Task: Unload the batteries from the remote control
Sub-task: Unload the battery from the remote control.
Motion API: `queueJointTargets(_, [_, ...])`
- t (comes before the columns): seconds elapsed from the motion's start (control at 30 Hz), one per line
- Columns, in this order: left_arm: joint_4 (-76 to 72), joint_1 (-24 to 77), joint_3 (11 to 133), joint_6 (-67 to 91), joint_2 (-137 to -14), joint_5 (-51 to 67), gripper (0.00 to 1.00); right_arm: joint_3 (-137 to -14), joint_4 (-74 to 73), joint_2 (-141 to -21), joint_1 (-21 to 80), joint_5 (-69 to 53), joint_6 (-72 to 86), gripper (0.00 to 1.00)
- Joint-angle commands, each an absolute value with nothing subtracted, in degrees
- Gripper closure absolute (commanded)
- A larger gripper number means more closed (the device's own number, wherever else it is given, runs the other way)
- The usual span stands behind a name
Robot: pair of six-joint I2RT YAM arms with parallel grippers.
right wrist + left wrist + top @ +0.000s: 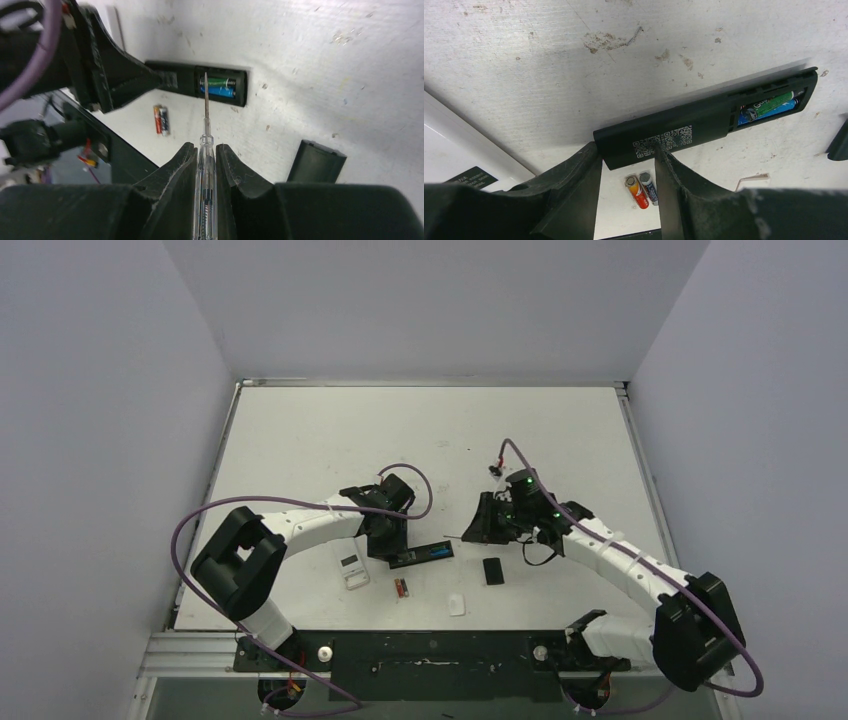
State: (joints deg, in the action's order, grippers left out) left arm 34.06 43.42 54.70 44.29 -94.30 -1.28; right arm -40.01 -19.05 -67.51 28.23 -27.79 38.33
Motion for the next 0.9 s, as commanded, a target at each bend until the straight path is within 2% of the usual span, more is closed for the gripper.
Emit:
queueJointTargets(0.0, [29.4,45.4,52.1,44.5,-100.5,-4.7,0.62,-46.3,-30.7,-71.8,34.3,-17.0,32.4,0.95])
queueJointTargets(0.27, [29.5,45.4,51.9,44.4,-100.3,-5.1,0.62,-50.9,-35.3,-74.9,36.7,-13.9,30.5,0.95])
queueJointTargets(0.87, [29.6,45.4,52.4,44.4,-100.4,-4.9,0.62,-52.2,-32.1,-76.5,40.0,-13.4,32.9,0.95])
